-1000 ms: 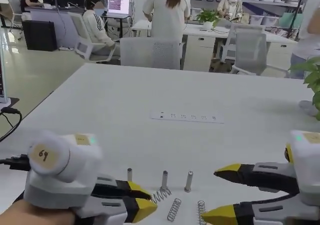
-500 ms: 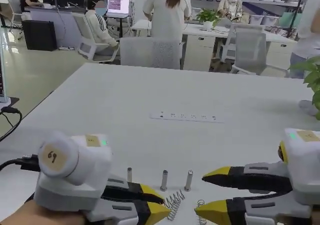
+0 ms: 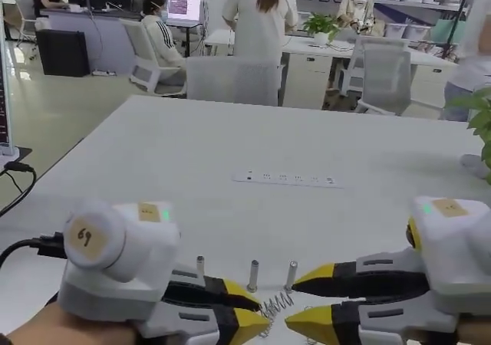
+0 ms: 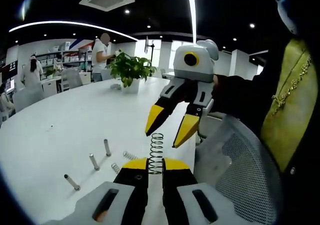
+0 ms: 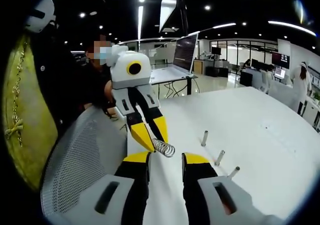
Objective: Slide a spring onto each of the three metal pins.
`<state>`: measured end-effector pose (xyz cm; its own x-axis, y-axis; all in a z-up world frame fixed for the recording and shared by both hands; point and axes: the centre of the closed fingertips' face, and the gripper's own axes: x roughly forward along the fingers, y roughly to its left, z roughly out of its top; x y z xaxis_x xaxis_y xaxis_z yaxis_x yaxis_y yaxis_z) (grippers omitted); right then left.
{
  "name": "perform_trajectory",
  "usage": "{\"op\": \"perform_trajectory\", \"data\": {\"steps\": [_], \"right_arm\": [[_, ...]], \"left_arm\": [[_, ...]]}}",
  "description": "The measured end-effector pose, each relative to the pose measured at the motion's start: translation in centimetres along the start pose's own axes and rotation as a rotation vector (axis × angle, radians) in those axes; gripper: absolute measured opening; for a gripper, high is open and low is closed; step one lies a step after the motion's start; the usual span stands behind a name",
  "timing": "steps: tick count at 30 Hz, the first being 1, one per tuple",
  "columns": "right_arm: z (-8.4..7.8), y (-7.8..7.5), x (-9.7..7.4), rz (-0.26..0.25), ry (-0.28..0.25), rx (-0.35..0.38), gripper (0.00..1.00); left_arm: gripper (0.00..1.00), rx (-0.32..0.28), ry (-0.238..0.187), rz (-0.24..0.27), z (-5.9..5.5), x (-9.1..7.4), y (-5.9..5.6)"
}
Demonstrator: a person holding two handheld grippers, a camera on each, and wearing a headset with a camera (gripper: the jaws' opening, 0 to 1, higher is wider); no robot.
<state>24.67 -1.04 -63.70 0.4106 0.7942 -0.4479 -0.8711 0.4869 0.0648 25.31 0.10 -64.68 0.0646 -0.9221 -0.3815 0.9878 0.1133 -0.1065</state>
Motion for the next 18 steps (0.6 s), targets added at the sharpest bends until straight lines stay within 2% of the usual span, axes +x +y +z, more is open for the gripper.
{"op": "perform_trajectory", "data": {"steps": [18], "right_arm": [[-0.16, 0.44, 0.43, 0.025, 0.022, -0.01, 0.12]], "left_arm": [[0.02, 0.035, 0.002, -0.019, 0.01, 0.32, -0.51]]}}
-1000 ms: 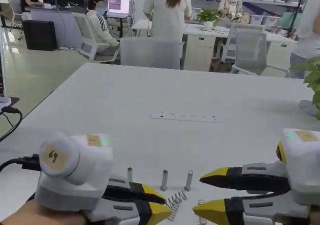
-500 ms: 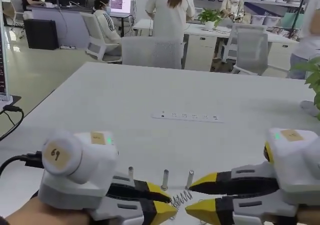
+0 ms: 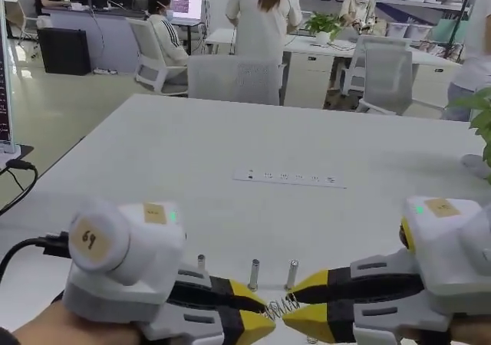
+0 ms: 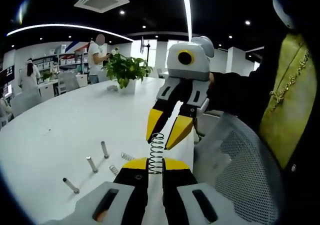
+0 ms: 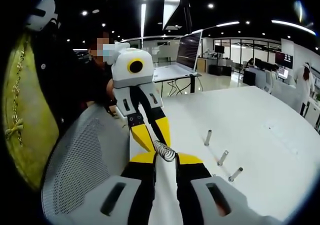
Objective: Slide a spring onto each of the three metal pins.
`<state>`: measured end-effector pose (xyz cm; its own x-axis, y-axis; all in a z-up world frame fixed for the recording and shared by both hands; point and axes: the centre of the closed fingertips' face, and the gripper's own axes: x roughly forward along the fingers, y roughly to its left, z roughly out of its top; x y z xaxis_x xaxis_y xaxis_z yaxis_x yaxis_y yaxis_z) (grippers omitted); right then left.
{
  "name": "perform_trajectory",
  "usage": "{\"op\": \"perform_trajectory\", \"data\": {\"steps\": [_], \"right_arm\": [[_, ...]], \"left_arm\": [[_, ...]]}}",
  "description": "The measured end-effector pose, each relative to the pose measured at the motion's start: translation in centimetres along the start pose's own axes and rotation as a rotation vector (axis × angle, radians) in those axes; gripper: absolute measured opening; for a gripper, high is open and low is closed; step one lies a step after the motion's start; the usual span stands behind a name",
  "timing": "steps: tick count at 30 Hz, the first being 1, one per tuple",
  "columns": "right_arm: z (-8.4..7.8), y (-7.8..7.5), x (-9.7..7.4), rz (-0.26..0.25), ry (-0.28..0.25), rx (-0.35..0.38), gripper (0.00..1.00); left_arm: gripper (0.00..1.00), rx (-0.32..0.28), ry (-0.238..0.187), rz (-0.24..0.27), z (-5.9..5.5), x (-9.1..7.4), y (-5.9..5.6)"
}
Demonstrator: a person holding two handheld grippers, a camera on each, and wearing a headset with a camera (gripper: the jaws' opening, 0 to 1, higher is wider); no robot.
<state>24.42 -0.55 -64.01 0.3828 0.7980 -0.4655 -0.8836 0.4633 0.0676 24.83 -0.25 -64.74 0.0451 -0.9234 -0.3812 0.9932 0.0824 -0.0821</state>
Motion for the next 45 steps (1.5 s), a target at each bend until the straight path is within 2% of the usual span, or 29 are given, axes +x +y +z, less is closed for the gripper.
{"op": "perform_trajectory", "data": {"steps": [14, 21, 24, 26, 28, 38, 45], "right_arm": [[0.0, 0.4, -0.1, 0.008, 0.023, -0.009, 0.1], [0.0, 0.6, 0.1, 0.011, 0.033, -0.015, 0.1], [0.1, 0.6, 0.0, 0.012, 0.03, -0.016, 0.1], [0.6, 0.9, 0.0, 0.027, 0.006, -0.002, 0.09], [1.0, 1.0, 0.1, 0.03, -0.01, -0.002, 0.09], [1.0, 1.2, 0.5, 0.034, -0.002, -0.014, 0.08], [1.1, 1.2, 0.5, 0.036, 0.002, -0.023, 0.08]], "left_arm": [[0.02, 0.024, 0.008, -0.002, -0.3, 0.2, -0.3], [0.02, 0.072, 0.019, 0.016, -0.5, 0.3, -0.5], [0.02, 0.081, 0.019, 0.019, -0.5, 0.4, -0.5], [0.02, 0.103, 0.038, 0.021, -0.8, 0.5, -0.5], [0.02, 0.093, 0.022, 0.014, -0.5, 0.6, -0.7], [0.02, 0.1, 0.025, 0.018, -0.5, 0.8, -0.6], [0.02, 0.093, 0.012, 0.024, -0.4, 0.8, -0.5]]}}
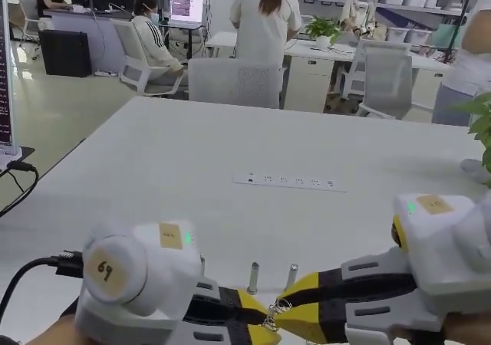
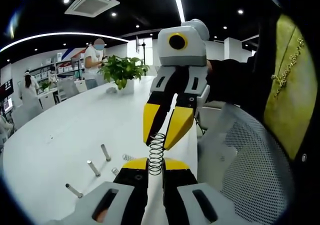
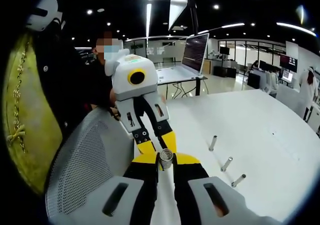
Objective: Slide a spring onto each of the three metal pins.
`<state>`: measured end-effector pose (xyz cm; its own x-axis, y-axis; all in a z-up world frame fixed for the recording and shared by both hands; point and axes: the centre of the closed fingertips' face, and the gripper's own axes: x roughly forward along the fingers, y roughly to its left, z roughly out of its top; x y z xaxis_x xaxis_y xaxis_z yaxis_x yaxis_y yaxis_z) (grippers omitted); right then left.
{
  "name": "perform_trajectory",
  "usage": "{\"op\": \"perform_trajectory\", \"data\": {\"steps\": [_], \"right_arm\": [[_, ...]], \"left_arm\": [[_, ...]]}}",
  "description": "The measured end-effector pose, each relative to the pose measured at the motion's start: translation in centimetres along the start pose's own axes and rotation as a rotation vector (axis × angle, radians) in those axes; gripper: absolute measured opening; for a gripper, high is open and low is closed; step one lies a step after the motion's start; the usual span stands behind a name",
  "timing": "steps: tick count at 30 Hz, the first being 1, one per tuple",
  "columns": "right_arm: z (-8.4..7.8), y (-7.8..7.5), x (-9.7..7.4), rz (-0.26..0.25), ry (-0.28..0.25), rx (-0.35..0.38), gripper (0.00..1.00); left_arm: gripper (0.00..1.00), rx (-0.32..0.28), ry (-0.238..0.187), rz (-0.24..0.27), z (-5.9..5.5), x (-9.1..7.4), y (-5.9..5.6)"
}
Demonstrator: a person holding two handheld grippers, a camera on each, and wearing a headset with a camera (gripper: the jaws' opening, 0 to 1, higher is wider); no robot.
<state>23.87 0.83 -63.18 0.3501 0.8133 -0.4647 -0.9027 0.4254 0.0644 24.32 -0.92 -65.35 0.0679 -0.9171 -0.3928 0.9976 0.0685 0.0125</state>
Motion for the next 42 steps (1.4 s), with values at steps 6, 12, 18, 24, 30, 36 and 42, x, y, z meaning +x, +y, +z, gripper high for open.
{"op": "perform_trajectory", "data": {"steps": [6, 12, 18, 24, 30, 36, 42], "right_arm": [[0.0, -0.1, 0.2, 0.003, 0.008, 0.007, 0.08], [-0.1, -0.1, 0.3, 0.009, 0.013, 0.013, 0.08], [0.2, -0.1, 0.2, 0.006, 0.004, 0.012, 0.08], [0.4, 0.0, 0.2, 0.008, -0.001, 0.011, 0.08], [0.5, 0.0, 0.2, 0.007, -0.004, 0.012, 0.08], [0.5, 0.1, 0.2, 0.009, 0.004, 0.013, 0.08], [0.2, 0.3, 0.3, 0.026, 0.057, -0.007, 0.08]], "left_arm": [[0.03, 0.012, -0.001, -0.001, -0.1, 0.0, 0.0], [0.07, 0.019, 0.0, -0.006, -0.2, 0.1, -0.2], [0.08, 0.031, 0.018, -0.016, -0.8, 0.2, -0.4], [0.06, 0.031, 0.016, -0.013, -1.0, 0.3, -0.3], [0.03, 0.03, 0.011, -0.009, -0.9, 0.3, -0.2], [0.02, 0.032, 0.014, -0.015, -1.0, 0.3, -0.2], [0.01, 0.041, 0.026, -0.027, -1.2, 0.6, -0.5]]}}
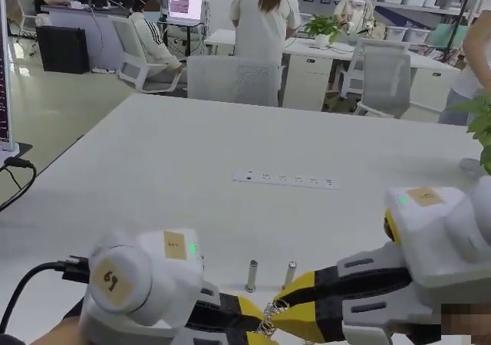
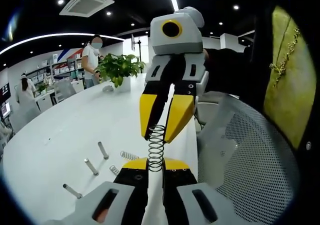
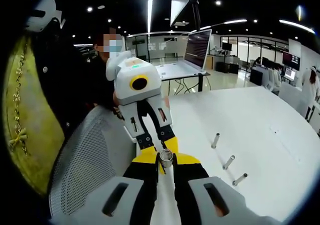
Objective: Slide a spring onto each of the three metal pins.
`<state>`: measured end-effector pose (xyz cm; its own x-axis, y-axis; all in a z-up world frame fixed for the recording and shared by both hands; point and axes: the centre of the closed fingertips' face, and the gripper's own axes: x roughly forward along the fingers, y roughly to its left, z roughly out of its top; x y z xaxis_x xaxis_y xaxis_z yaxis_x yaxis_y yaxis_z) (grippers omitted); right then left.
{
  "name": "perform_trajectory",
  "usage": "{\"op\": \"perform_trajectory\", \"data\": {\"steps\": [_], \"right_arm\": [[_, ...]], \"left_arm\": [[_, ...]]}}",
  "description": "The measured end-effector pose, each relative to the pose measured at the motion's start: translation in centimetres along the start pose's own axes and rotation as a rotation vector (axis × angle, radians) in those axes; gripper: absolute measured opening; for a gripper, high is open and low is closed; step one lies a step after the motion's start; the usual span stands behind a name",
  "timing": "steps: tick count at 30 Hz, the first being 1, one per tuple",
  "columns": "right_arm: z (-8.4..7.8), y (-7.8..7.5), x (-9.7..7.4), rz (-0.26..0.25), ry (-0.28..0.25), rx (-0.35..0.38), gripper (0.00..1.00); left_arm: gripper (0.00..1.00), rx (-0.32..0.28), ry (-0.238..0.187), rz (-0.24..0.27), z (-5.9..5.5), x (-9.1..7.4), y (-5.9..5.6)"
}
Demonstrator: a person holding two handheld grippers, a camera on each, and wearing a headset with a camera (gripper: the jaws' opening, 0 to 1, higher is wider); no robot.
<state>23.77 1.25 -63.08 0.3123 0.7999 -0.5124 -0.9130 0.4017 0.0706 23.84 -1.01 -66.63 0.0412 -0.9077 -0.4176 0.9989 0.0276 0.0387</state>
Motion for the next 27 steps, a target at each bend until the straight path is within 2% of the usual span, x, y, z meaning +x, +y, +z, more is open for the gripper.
{"op": "perform_trajectory", "data": {"steps": [6, 9, 16, 21, 27], "right_arm": [[-0.4, 0.4, -0.1, 0.051, 0.119, -0.066, 0.09], [-0.4, 0.4, -0.1, 0.069, 0.154, -0.09, 0.09], [-1.0, 0.8, 0.0, 0.142, 0.298, -0.159, 0.1], [-1.1, 0.8, 0.2, 0.17, 0.371, -0.209, 0.1], [-1.2, 1.0, 0.6, 0.2, 0.435, -0.252, 0.11]], "left_arm": [[0.01, 0.007, 0.01, -0.011, -0.1, 0.1, -0.2], [0.01, 0.01, 0.009, -0.01, 0.0, 0.1, -0.2], [0.01, 0.015, 0.007, -0.014, 0.3, 0.1, -0.4], [0.01, 0.006, 0.014, -0.015, 0.1, 0.1, -0.3], [0.01, -0.001, 0.02, -0.014, 0.0, 0.0, -0.2]]}}
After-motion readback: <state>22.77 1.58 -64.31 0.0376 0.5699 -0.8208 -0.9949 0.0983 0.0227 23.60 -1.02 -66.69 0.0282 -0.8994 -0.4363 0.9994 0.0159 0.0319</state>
